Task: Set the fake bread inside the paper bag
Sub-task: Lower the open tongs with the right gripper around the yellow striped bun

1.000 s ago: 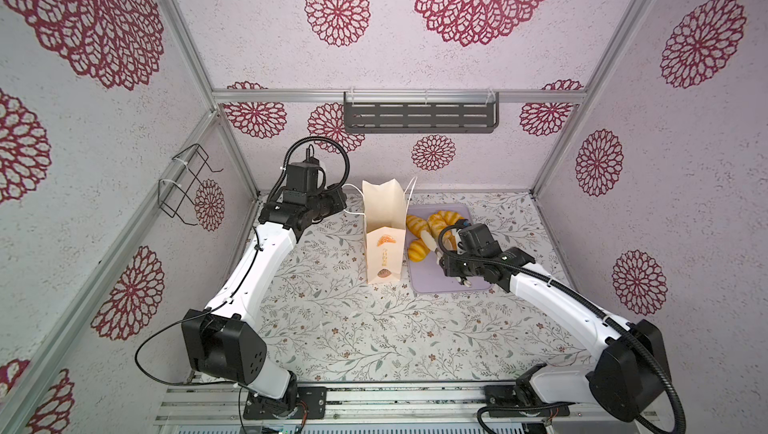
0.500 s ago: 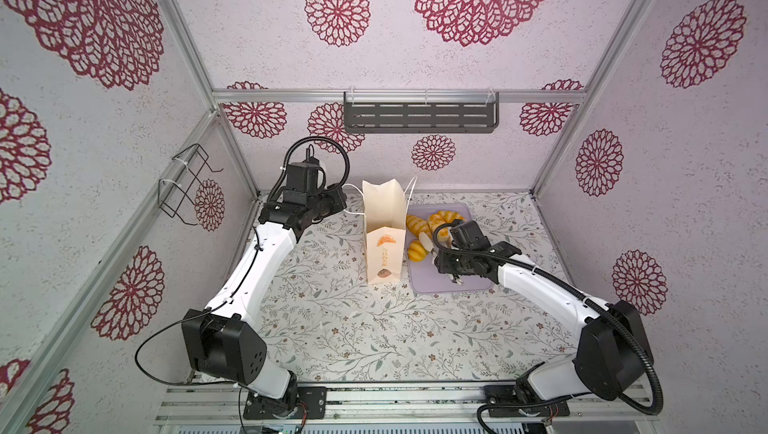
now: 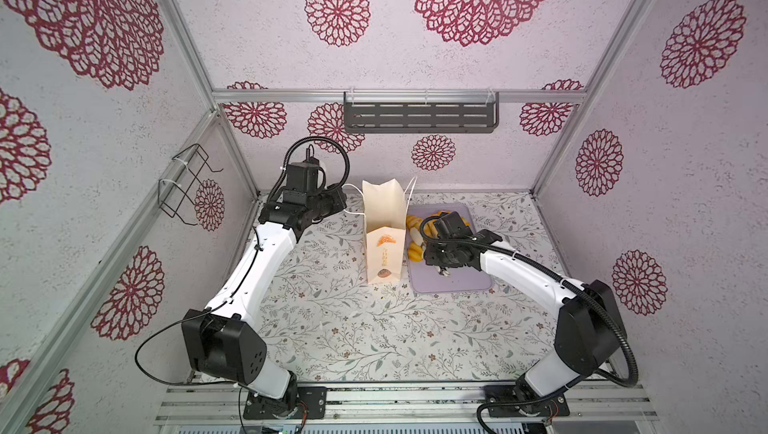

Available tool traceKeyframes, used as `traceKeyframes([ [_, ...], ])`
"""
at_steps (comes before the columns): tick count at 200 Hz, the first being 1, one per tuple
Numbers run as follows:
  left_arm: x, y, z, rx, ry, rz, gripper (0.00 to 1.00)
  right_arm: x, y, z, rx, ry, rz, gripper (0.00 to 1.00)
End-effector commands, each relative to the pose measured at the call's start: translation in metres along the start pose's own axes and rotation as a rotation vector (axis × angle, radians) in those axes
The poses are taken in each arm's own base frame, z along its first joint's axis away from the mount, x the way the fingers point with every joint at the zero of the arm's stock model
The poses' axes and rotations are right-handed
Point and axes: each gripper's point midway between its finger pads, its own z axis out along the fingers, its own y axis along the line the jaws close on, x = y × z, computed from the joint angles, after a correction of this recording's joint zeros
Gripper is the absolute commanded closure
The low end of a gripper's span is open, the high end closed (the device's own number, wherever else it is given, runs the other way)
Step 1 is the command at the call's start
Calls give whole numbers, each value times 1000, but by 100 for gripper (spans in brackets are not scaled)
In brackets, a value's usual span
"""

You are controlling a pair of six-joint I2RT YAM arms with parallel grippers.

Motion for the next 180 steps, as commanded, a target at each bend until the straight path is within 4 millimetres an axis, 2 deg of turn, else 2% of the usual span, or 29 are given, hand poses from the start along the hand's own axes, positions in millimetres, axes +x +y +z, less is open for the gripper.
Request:
traceKeyframes([
  [1,-2,-5,-4,9,-9,15,100,-16,5,-9,7,-46,34,51],
  [180,-4,-5,-7,7,-16,17,100,-9,15,15,12,4,25,51],
])
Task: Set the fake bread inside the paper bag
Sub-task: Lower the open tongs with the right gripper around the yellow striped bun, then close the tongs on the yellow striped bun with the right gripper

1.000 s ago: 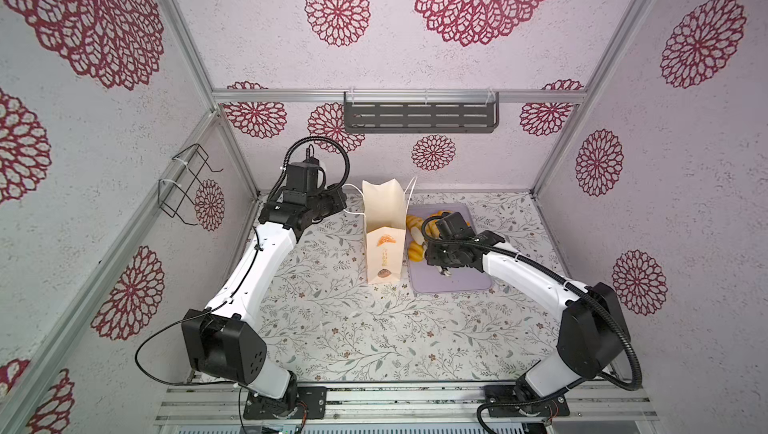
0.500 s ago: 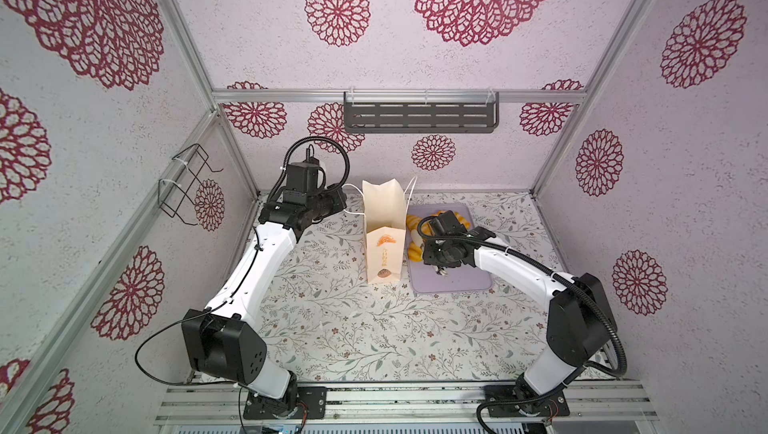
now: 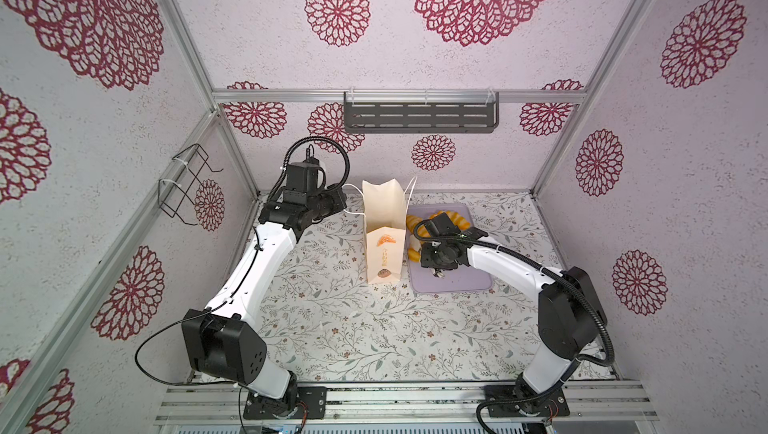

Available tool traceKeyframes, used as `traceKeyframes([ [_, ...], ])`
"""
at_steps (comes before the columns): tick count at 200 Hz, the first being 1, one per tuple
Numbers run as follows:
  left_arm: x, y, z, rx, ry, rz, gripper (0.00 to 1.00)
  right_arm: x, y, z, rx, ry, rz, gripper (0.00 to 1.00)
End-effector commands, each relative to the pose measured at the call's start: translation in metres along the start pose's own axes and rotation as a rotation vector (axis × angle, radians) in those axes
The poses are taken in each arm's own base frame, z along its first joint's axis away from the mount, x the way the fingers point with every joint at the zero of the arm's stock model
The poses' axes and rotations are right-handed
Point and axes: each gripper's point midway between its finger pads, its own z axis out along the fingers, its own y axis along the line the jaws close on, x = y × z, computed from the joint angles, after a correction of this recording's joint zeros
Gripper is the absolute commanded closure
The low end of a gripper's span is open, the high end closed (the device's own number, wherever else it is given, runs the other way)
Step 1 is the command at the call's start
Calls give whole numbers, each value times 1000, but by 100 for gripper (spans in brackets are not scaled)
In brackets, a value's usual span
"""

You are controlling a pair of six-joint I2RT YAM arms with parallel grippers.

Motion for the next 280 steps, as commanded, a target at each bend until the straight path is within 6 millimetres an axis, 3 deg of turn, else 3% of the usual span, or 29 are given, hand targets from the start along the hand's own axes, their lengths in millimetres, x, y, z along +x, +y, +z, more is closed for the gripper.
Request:
traceKeyframes([
  [1,-4,-4,-7,7,-16,16,100,-21,15,-15,-45,-69,15,51],
  [57,-4,-7,-8,14,-16,15,100,-16,13,-10,-37,-49,5,54],
  [136,-4,-8,-10,18,-19,15,100,-7,14,-7,-66,-31,7,76],
  [280,-5,-7,-10,11,-23,17,100,5,2,-50,-138,-116,34,95],
])
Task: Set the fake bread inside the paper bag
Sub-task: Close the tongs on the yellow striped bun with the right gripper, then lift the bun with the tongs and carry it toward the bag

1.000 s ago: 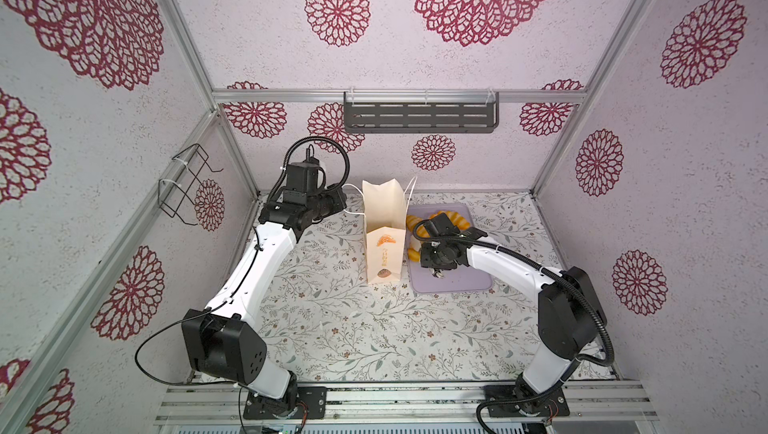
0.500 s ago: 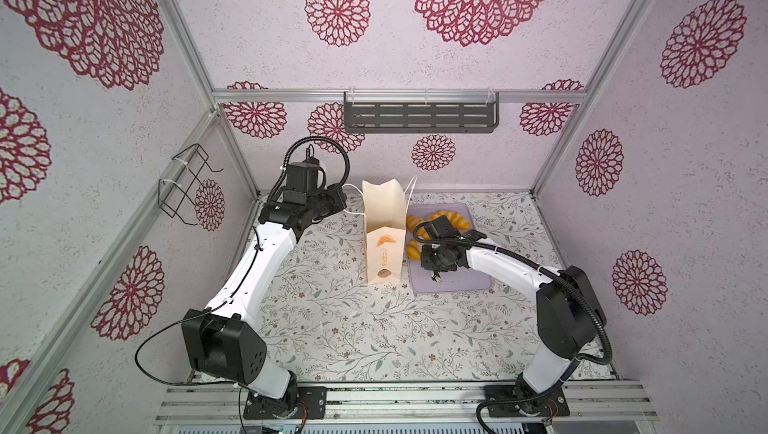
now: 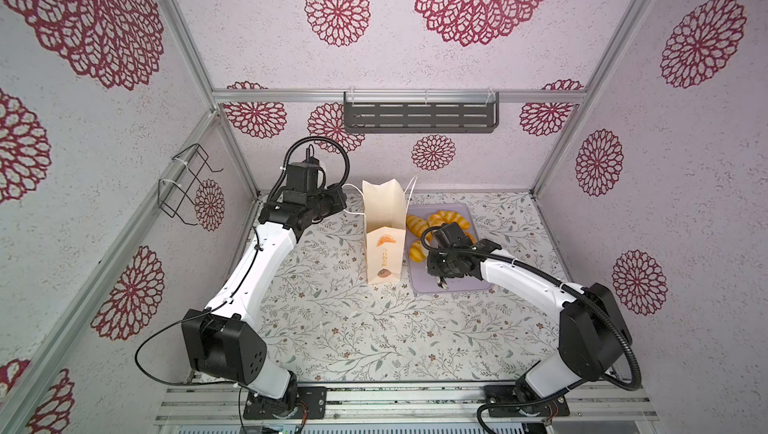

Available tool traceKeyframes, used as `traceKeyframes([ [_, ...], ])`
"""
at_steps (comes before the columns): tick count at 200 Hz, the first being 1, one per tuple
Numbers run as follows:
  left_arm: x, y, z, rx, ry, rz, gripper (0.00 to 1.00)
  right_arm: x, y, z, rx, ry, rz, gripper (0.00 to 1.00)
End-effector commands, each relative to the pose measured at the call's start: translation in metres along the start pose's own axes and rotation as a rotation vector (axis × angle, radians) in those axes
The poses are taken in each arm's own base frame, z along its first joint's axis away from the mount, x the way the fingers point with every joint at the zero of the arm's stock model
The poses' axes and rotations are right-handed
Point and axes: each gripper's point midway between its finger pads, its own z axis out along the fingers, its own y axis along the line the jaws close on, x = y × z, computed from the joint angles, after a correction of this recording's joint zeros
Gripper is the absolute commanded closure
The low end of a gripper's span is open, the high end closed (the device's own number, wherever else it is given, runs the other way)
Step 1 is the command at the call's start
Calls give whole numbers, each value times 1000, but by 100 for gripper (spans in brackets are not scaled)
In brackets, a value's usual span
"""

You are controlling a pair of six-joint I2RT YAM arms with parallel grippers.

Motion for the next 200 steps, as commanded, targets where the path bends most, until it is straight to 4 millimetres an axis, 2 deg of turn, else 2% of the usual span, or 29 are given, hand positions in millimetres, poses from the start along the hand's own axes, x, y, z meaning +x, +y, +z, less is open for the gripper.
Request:
traceKeyframes([
  [1,-5,-6,-10,10,-23,17,100,-15,13,-26,-67,-79,21,95],
  [55,-6,-7,-12,12,-30,20,100,-12,9,-45,-99,-119,39,98],
  [118,-7,-7,-13,9,-35,23,100,-13,11,-54,-142,-159,36,100],
  [200,-8,-9,-16,15,-40,23,100,-28,14,-80,-188,-266,47,100],
])
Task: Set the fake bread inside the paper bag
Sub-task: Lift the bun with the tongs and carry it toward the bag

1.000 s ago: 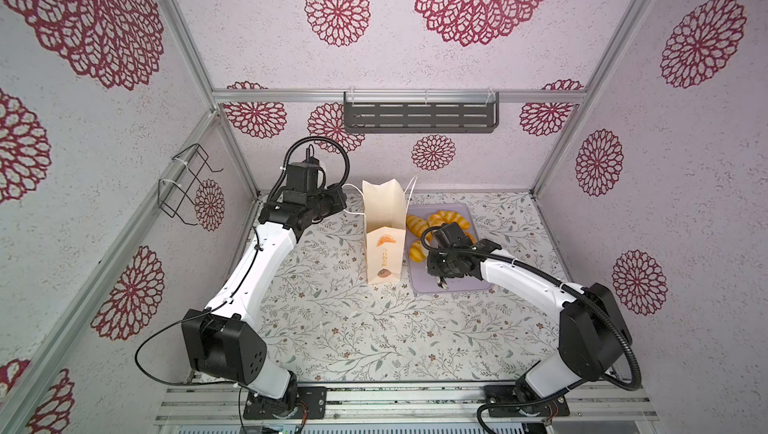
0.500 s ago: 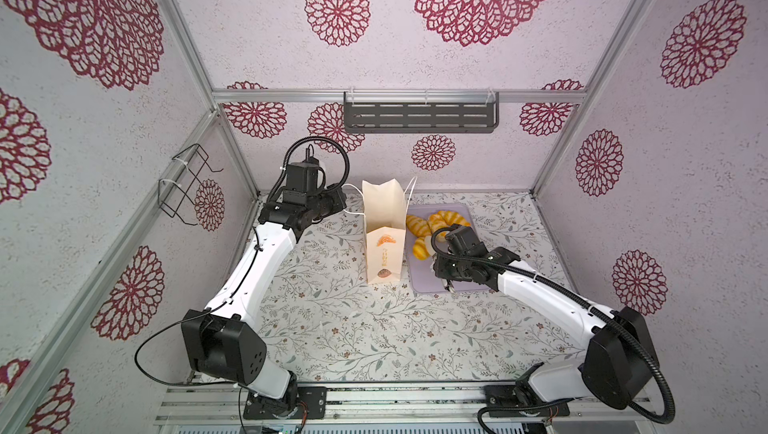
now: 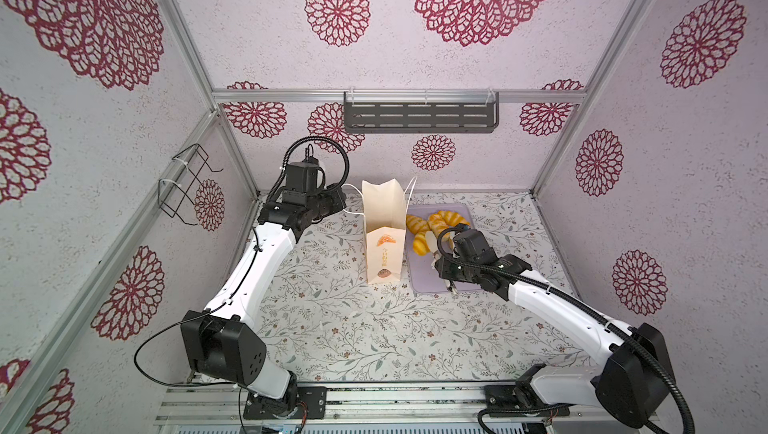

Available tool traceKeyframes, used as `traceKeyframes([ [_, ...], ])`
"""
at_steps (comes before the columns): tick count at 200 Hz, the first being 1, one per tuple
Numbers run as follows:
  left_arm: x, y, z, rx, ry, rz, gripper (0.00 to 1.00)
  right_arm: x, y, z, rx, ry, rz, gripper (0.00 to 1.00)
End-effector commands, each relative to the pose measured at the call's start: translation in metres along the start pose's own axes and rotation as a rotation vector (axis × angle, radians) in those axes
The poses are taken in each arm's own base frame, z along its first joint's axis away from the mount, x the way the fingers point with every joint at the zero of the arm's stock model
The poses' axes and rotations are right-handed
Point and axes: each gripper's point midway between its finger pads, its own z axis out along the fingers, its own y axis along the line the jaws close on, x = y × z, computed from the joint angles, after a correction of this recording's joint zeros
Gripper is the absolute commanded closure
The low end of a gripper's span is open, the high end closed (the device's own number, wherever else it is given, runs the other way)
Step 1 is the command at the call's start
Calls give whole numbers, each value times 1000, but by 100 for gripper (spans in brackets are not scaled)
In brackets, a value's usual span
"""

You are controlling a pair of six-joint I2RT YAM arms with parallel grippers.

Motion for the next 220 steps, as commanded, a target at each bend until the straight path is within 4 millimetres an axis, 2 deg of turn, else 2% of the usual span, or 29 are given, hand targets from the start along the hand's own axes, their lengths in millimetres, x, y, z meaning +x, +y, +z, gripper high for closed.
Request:
traceKeyframes([
  [1,-6,-8,-13,17,-31,22,100,-29,15,-20,-60,-121,22,100],
  [98,-5,-6,-10,12,-26,21,100,-58,35,-59,-171,-264,43,100],
  [152,-4,-7,-10,16,-23,19,100,-71,39,-78,-194,-327,58,100],
  [220,-4,-8,-9,23,-20,16,100,-94,52,-111,-239,-423,58,100],
])
